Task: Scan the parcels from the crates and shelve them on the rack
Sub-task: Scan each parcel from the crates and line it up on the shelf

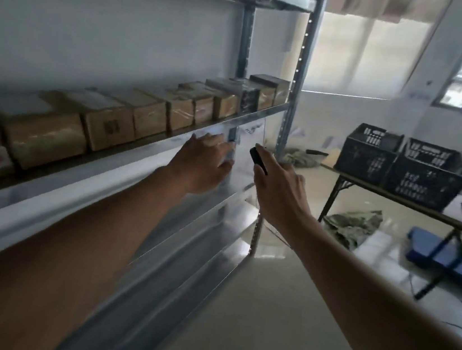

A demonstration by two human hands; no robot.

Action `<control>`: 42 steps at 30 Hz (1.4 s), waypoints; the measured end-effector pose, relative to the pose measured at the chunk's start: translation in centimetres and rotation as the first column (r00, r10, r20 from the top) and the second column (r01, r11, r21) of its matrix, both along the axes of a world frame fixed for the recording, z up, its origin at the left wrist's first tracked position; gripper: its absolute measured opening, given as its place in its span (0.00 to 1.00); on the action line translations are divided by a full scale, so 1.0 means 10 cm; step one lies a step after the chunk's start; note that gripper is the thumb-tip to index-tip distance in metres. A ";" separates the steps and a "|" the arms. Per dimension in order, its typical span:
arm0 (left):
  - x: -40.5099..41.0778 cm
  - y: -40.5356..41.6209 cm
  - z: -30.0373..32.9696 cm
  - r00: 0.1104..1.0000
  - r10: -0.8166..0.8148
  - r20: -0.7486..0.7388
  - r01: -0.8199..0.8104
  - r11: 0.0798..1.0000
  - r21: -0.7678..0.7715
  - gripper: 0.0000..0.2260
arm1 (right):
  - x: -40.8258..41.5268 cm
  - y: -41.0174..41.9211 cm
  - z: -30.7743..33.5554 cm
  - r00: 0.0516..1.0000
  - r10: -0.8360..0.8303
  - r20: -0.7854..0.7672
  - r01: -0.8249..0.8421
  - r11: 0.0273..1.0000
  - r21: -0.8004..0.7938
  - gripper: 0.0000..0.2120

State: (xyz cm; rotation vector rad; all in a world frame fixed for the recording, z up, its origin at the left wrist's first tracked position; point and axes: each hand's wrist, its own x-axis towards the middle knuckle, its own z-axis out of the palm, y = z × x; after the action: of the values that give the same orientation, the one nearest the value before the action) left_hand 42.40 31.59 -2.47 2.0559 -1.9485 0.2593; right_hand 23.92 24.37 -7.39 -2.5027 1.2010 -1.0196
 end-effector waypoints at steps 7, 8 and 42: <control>-0.46 -1.68 0.00 0.982 -0.185 0.038 0.181 0.981 0.075 0.26 | -0.63 -1.24 0.04 0.965 -0.262 0.008 0.262 0.965 -0.028 0.22; -0.57 -1.90 -0.01 0.978 -0.206 0.047 0.200 0.975 0.098 0.26 | -0.73 -1.40 0.03 0.955 -0.296 0.010 0.296 0.955 -0.034 0.22; -3.06 -9.92 -0.76 0.905 -0.415 -0.098 0.426 0.867 0.260 0.24 | -3.15 -8.62 -0.68 0.834 -0.541 -0.106 0.550 0.808 0.211 0.24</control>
State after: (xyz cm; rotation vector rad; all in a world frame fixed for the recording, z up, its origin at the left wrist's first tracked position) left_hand 11.81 -67.65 -10.02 1.6944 -2.4564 -0.1588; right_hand -7.57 -61.80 -14.23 -2.0383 1.9998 -0.8626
